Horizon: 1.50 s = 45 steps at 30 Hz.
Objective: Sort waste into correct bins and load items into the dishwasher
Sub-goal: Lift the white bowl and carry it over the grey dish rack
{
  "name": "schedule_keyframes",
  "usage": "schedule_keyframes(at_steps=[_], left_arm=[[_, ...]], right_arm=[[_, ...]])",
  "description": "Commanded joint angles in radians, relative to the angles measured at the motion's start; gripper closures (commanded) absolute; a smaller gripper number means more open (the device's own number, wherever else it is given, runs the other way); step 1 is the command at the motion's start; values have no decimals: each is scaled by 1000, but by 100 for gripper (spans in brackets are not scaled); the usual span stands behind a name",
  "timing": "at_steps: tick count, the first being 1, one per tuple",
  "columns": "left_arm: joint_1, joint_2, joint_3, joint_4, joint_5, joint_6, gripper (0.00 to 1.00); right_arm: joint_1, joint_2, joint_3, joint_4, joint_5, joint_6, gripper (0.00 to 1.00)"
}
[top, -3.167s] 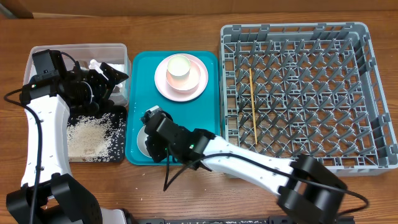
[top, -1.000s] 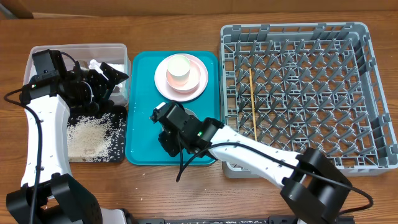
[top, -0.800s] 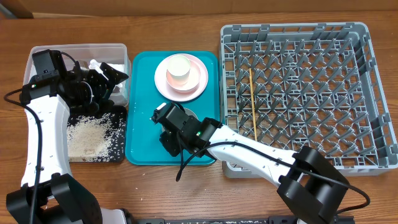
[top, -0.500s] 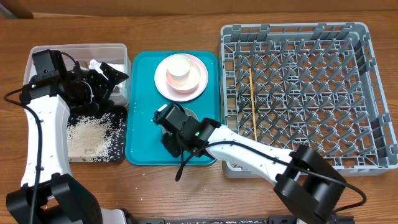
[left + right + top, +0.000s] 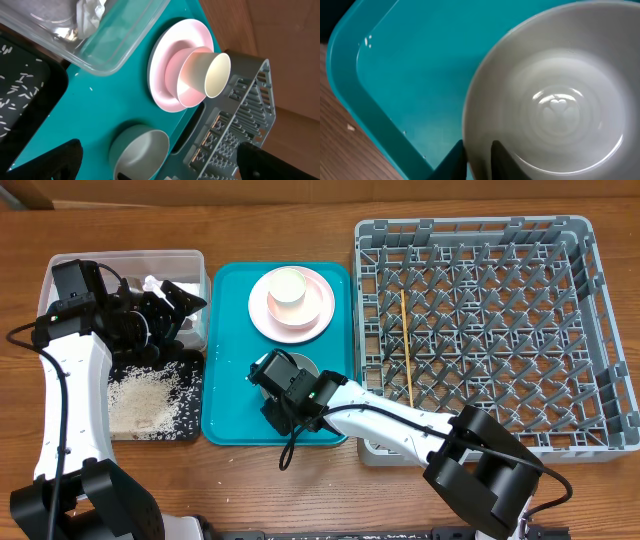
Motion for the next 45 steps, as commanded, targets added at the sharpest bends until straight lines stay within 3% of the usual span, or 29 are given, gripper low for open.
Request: schedule_keyframes(at_steps=[1,5,13,22,27,34,39,45], left_arm=[[2,-10,17,1,-3,16,0],[2,-10,17,1,-3,16,0],[2,-10,17,1,-3,16,0],[2,-10,17,1,-3,16,0],[2,-10,17,1,-3,16,0],[2,-10,17,1,-3,16,0],[2,-10,17,1,-3,16,0],[2,-10,17,1,-3,16,0]], right_arm=[[2,-2,19,4,9,-2,86],[2,-3,19,-3,9,-2,96],[2,-100,21,-18,-24,7,96],[-76,-367,21,-86,-237,194,96],[-240,-530,21,-192,-521,267,96],[-579,-641,20,-380,-946,280,96],[-758,-640,-7,-523,-1048,167,96],[-868,-640,-147,-500,-1223,122,96]])
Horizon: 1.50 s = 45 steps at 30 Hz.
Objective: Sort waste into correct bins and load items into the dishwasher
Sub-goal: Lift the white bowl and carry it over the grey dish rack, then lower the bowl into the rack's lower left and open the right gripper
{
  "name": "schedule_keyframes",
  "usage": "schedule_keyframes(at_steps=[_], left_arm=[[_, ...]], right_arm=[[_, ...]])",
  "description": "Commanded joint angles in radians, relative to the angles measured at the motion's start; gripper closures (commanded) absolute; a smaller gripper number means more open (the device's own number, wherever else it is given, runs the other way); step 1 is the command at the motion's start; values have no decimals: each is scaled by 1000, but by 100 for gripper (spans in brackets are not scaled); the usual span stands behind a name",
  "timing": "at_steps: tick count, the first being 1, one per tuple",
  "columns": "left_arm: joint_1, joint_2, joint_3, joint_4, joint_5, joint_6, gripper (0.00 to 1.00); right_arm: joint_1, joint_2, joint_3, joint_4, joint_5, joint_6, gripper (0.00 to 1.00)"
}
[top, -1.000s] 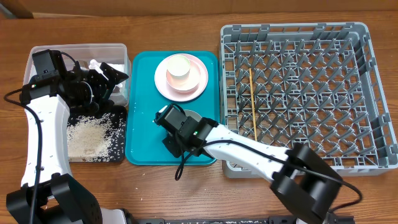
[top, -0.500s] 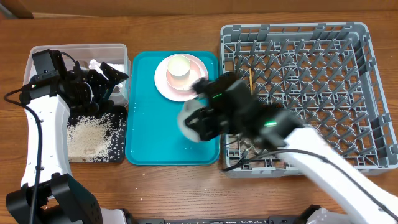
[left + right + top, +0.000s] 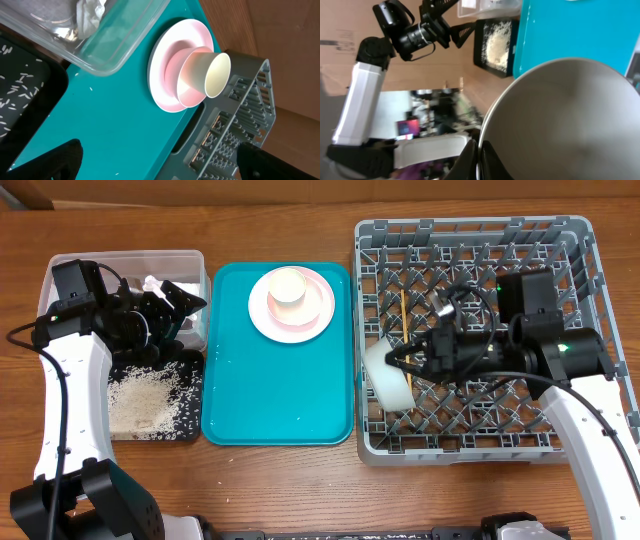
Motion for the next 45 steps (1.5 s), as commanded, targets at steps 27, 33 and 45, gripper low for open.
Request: schedule_keyframes(at_steps=[27,33,45], left_arm=[[2,-10,17,1,-3,16,0],[2,-10,17,1,-3,16,0],[2,-10,17,1,-3,16,0]], right_arm=[[-207,-9,-475,213,-417,-115,96],[-207,-9,-488,220,-345,-116,96],[-208,-9,-488,248,-66,-116,96]])
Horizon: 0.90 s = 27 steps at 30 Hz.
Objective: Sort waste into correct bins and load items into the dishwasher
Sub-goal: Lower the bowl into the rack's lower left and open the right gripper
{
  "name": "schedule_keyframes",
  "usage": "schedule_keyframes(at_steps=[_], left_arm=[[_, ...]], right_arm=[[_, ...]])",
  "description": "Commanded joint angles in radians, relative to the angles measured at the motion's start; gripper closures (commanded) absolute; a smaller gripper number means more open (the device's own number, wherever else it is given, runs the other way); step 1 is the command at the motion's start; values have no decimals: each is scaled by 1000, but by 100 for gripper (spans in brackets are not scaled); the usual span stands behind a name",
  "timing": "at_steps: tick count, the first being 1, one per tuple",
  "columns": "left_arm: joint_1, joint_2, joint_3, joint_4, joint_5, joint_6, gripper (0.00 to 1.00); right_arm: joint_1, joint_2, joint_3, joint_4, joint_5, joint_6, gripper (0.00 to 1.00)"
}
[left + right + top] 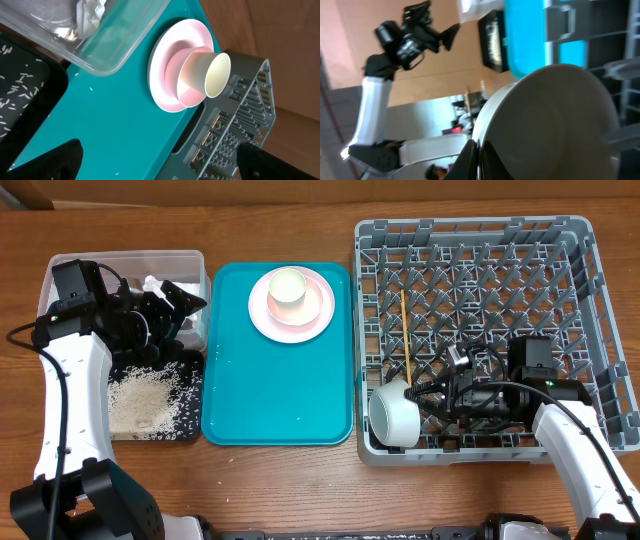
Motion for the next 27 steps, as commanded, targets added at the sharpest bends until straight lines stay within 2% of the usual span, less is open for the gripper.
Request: schedule_keyframes(at_steps=[1,10,13,19,27], left_arm=[[2,-10,17,1,-3,16,0],[2,-10,17,1,-3,16,0],[2,-10,17,1,-3,16,0],[2,-10,17,1,-3,16,0],[2,-10,17,1,-3,16,0]], right_arm=[[-6,-10,-4,7,138,-18,96],[-6,-10,-4,24,179,-18,90],[-6,-10,-4,28,179,-18,85],[-6,-10,0,60,190,-13,81],[-6,-10,72,13,383,14,80]])
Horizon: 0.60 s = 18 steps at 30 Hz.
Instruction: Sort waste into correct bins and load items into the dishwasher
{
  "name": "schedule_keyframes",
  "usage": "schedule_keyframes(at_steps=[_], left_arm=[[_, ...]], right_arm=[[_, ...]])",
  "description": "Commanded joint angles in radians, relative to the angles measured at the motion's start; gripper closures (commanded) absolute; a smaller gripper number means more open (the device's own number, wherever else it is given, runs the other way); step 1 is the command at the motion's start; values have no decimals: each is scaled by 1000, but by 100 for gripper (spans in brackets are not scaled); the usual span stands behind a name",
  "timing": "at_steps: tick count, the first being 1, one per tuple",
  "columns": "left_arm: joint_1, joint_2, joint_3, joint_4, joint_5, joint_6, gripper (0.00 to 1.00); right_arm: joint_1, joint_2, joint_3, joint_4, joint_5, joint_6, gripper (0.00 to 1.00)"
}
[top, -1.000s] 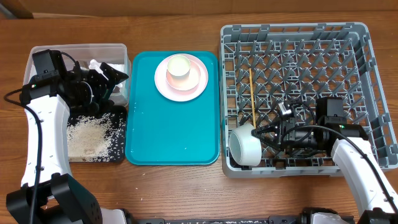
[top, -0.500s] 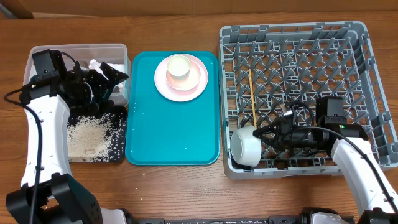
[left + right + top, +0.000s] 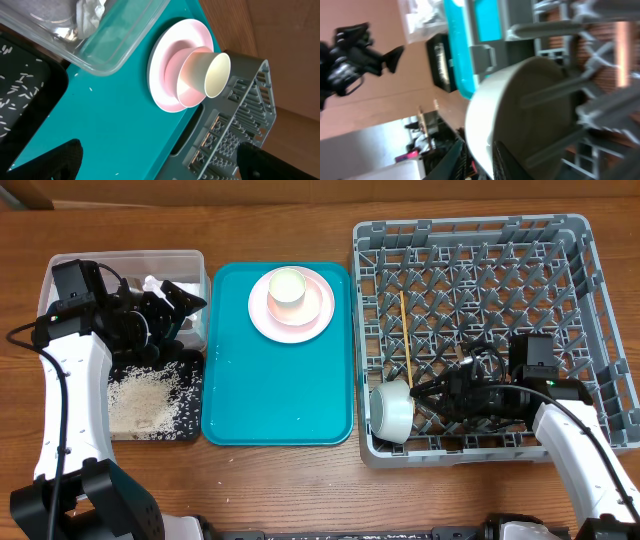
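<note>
A white bowl [image 3: 390,412] stands on its edge between the tines at the front left corner of the grey dish rack [image 3: 470,228]. My right gripper [image 3: 418,404] is just right of it, open, its fingers on either side of the bowl's rim [image 3: 479,155]. In the right wrist view the bowl [image 3: 530,110] leans against the tines. A pink plate [image 3: 312,315] with a pink cup [image 3: 287,285] on it sits at the back of the teal tray [image 3: 270,400]. My left gripper [image 3: 185,325] hangs open by the clear bin [image 3: 120,260], holding nothing [image 3: 157,162].
A wooden chopstick [image 3: 406,345] lies in the rack's left part. A black tray [image 3: 150,400] of spilled rice lies in front of the clear bin, which holds crumpled waste [image 3: 90,15]. The plate [image 3: 160,75] and cup [image 3: 205,75] show in the left wrist view.
My right gripper's fingers have spread apart around the bowl's rim, and the bowl now rests lower among the tines at the rack's front left corner. The left arm has not moved.
My right gripper was shut on the bowl's rim on the teal tray. Then it held the bowl over the rack's left side, then down at the front left corner. Now the bowl stands in the tines with the fingers apart. The left arm stayed still throughout.
</note>
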Motion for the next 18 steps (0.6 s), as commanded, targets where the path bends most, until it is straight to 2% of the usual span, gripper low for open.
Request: schedule_keyframes(at_steps=[1,11,14,18], left_arm=[[2,-10,17,1,-3,16,0],[2,-10,17,1,-3,16,0],[2,-10,17,1,-3,16,0],[2,-10,17,1,-3,16,0]], right_arm=[[-5,-10,75,-15,113,9,80],[14,-10,340,-243,274,8,80],[72,-11,372,-286,302,8,83],[224,-12,372,-292,352,16,90]])
